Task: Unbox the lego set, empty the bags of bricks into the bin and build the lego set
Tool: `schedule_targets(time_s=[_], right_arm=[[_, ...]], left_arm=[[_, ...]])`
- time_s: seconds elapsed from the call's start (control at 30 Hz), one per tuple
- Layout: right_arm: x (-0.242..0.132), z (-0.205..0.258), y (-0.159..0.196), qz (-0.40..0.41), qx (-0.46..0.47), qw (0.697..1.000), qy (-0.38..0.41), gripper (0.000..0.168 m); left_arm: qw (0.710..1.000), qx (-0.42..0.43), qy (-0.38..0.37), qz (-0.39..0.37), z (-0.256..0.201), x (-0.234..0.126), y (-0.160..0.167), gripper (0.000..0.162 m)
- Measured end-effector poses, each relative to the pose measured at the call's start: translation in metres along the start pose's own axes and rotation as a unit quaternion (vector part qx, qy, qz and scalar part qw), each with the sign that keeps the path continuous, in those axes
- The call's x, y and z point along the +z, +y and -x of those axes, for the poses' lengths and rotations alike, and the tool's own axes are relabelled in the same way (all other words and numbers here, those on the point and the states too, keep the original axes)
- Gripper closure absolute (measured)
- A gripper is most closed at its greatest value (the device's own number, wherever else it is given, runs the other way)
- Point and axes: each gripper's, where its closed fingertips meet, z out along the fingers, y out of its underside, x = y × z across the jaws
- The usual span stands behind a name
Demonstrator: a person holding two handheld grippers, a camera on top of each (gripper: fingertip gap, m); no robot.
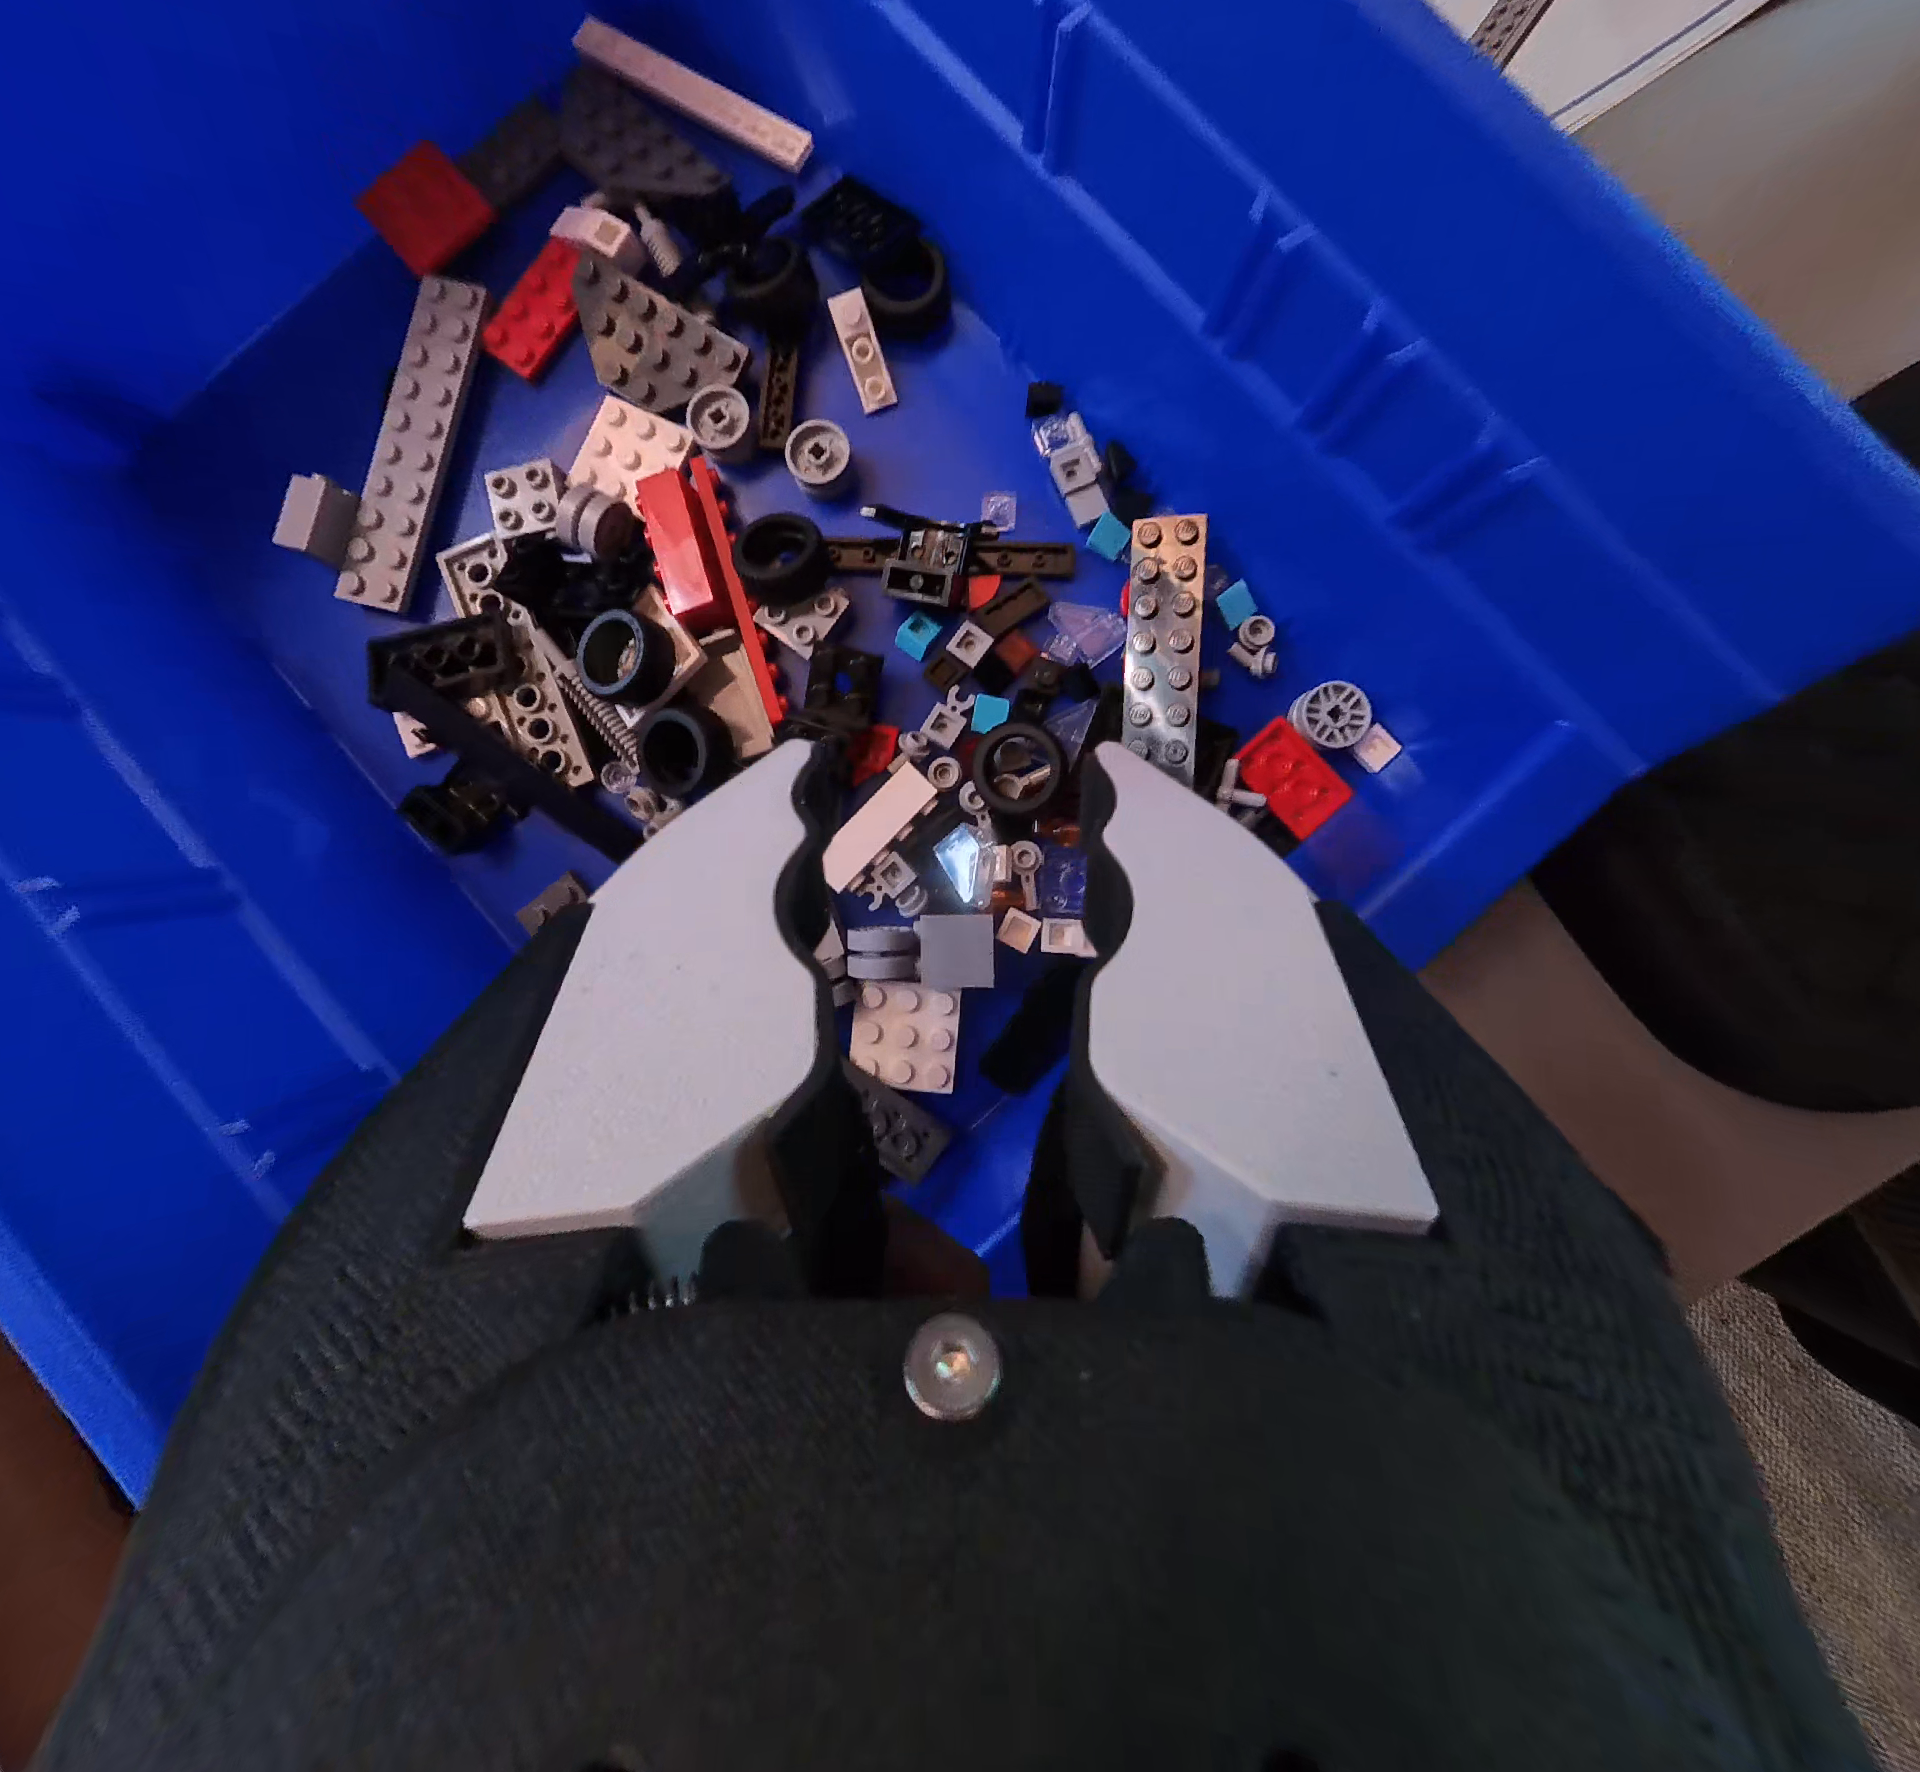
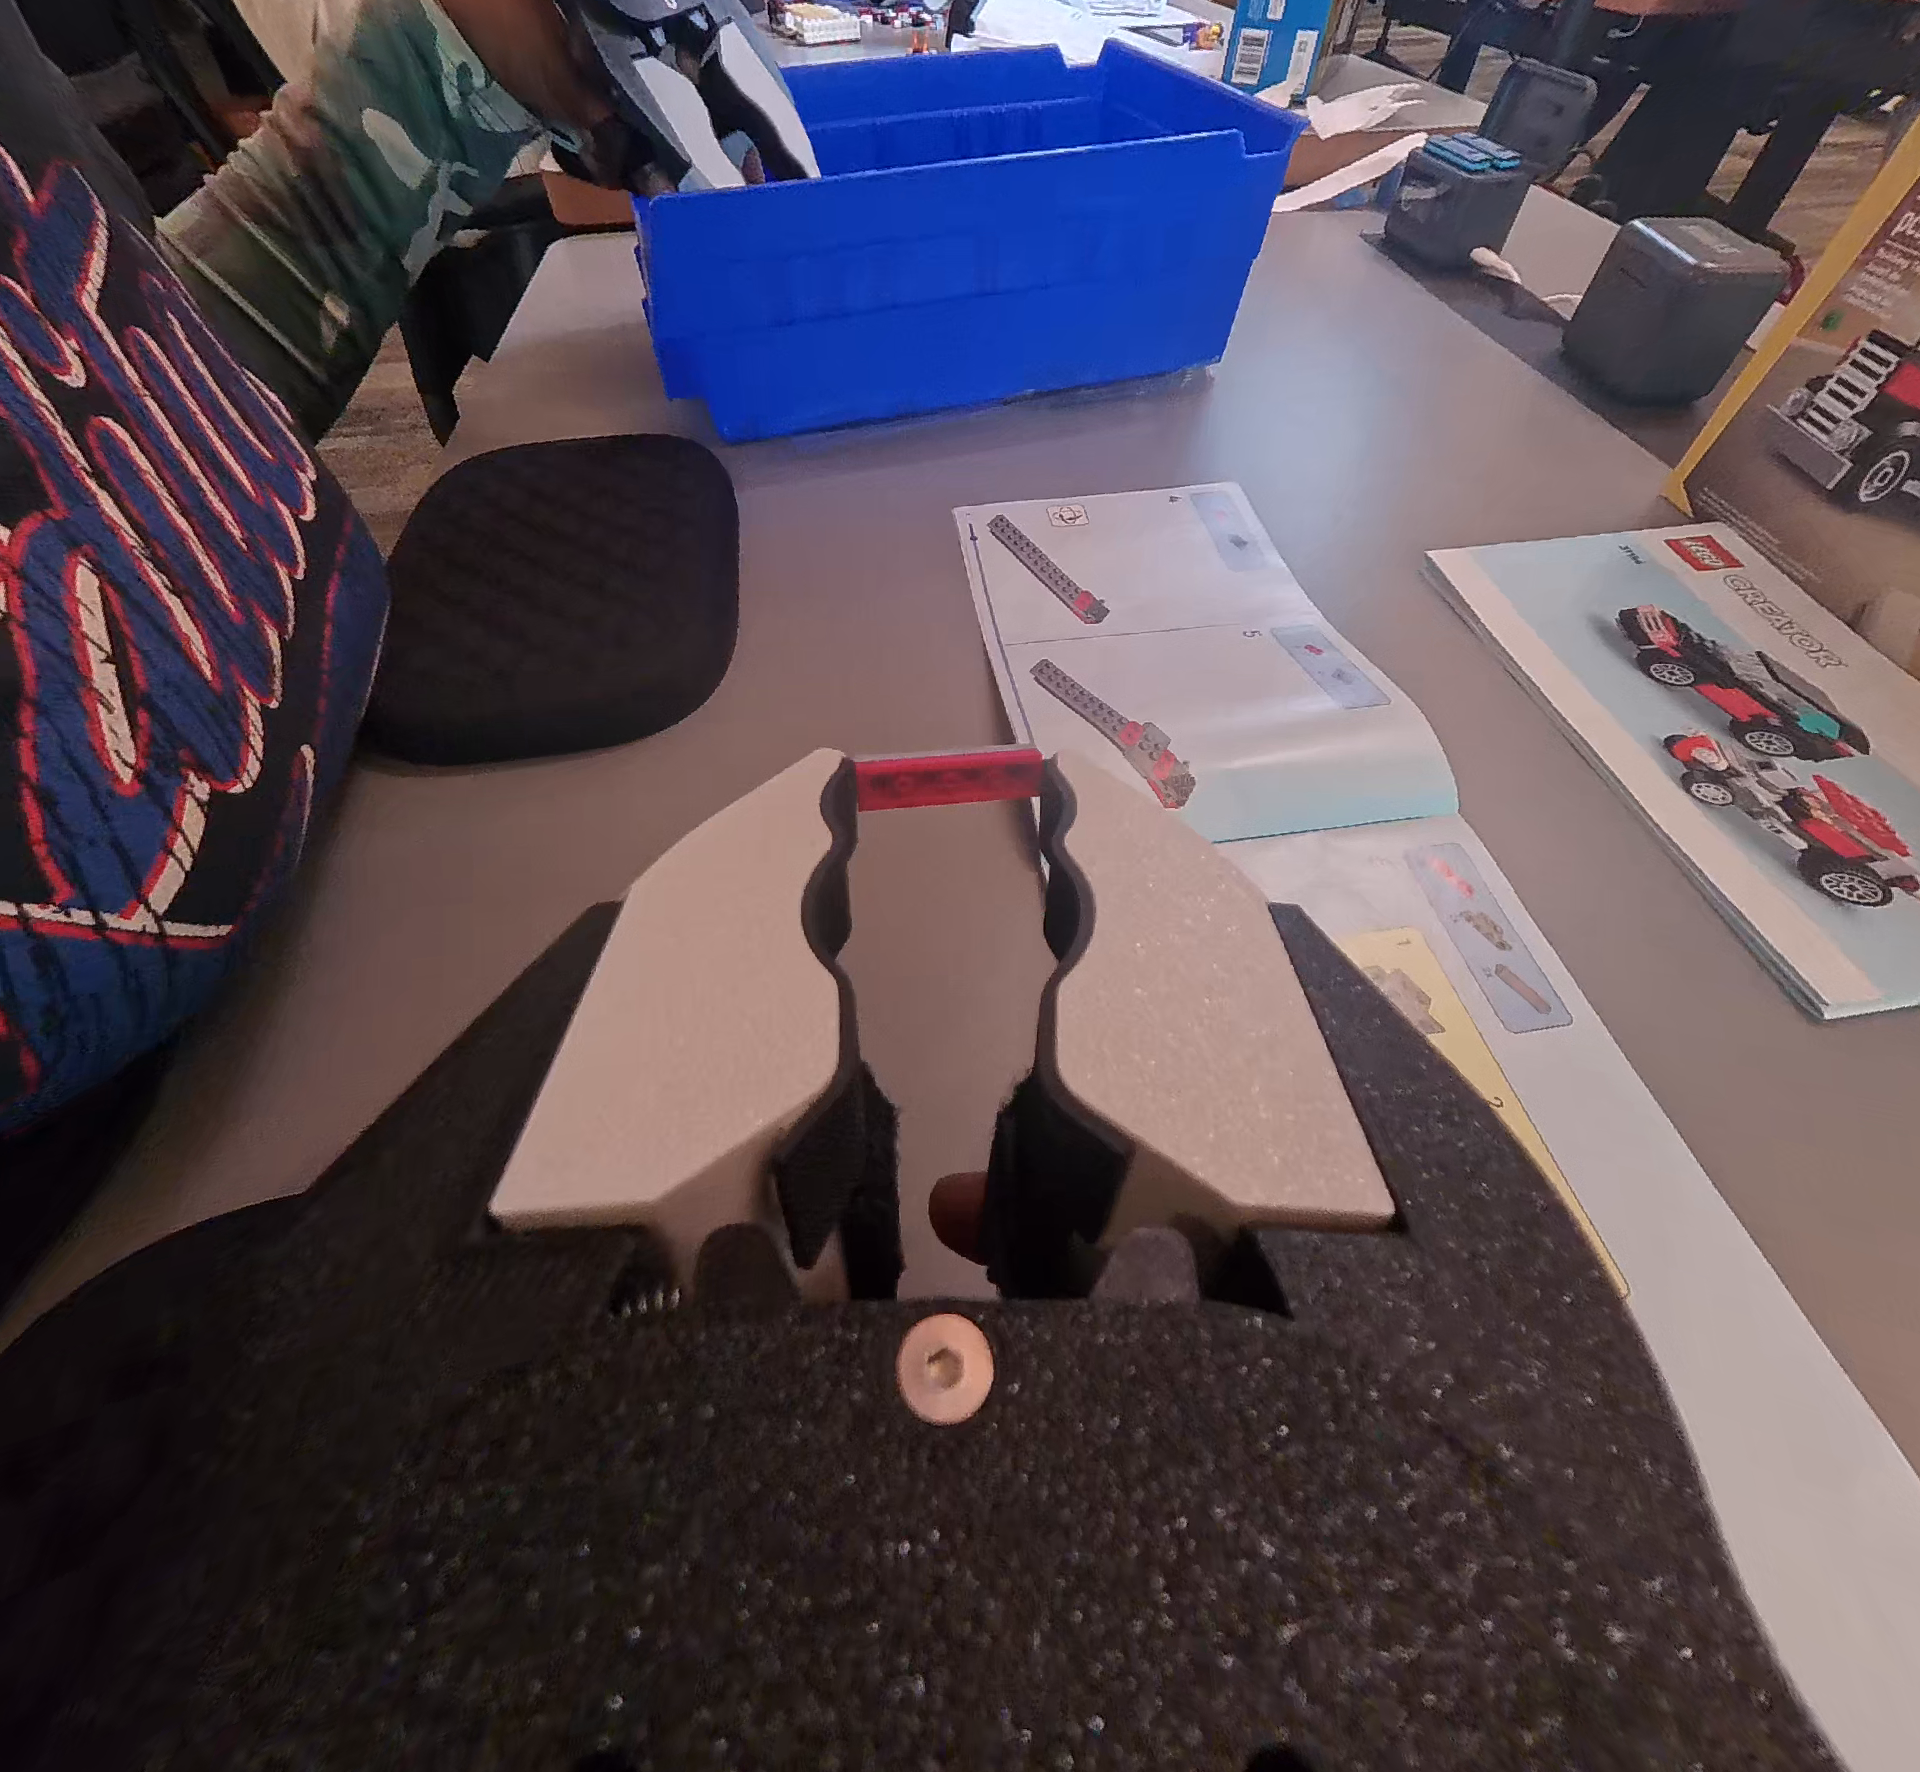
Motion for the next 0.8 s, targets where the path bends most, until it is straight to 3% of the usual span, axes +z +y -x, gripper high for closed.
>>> schedule_targets(time_s=[0.13, 0.37, 0.8], right_arm=[[-0.004, 0.001, -0.001, -0.003, -0.002, 1.0, 0.011, 0.135], [-0.02, 0.0, -0.001, 0.001, -0.023, 0.999, 0.04, 0.135], [-0.049, 0.022, -0.005, -0.076, -0.044, 0.995, 0.051, 0.135]], left_arm=[[1.0, 0.005, -0.019, -0.02, 0.002, -0.004, -0.012, 0.116], [0.988, 0.025, -0.084, -0.125, -0.002, -0.036, -0.057, 0.118], [0.991, -0.006, -0.091, -0.099, -0.033, -0.049, -0.04, 0.119]])
